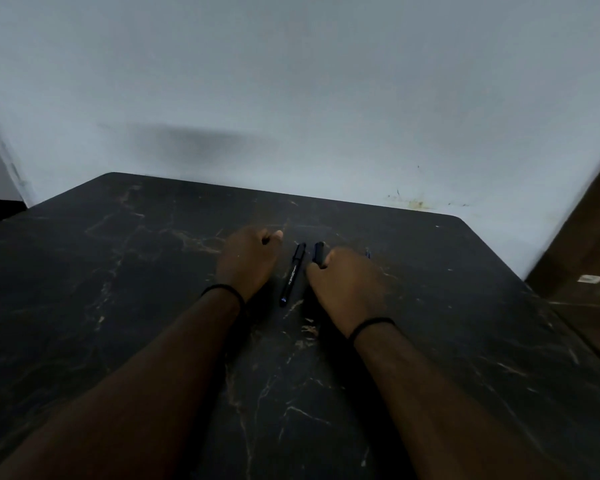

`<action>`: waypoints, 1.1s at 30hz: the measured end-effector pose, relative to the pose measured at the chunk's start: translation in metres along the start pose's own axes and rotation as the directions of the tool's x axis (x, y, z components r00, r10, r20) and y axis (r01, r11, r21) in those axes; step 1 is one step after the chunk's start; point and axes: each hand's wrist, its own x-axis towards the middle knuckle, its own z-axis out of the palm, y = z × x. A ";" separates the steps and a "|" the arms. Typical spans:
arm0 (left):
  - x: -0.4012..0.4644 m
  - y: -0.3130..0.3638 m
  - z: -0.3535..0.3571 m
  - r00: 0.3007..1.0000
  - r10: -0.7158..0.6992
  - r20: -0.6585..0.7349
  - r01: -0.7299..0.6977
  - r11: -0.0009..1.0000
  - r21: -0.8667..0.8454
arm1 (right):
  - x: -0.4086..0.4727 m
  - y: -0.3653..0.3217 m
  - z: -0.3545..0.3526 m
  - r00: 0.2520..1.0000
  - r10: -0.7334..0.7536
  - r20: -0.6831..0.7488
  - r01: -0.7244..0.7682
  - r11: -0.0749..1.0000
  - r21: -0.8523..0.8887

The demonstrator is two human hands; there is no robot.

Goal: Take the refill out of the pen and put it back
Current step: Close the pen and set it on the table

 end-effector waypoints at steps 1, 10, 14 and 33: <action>-0.001 0.001 0.000 1.000 0.004 0.014 -0.004 1.000 0.005 | 0.001 -0.002 0.002 1.000 -0.001 0.013 0.001 0.999 -0.033; -0.001 0.002 0.003 0.998 0.040 0.051 -0.044 0.996 0.078 | 0.006 -0.011 0.011 0.999 -0.041 -0.012 0.040 0.996 -0.073; -0.001 0.002 0.003 0.997 0.051 0.057 -0.057 0.992 0.110 | 0.006 -0.010 0.014 0.999 -0.036 -0.023 0.034 0.996 -0.081; 0.001 -0.002 0.010 0.999 0.024 0.048 -0.032 0.987 0.160 | 0.011 -0.012 0.018 0.999 -0.041 -0.029 0.038 0.993 -0.114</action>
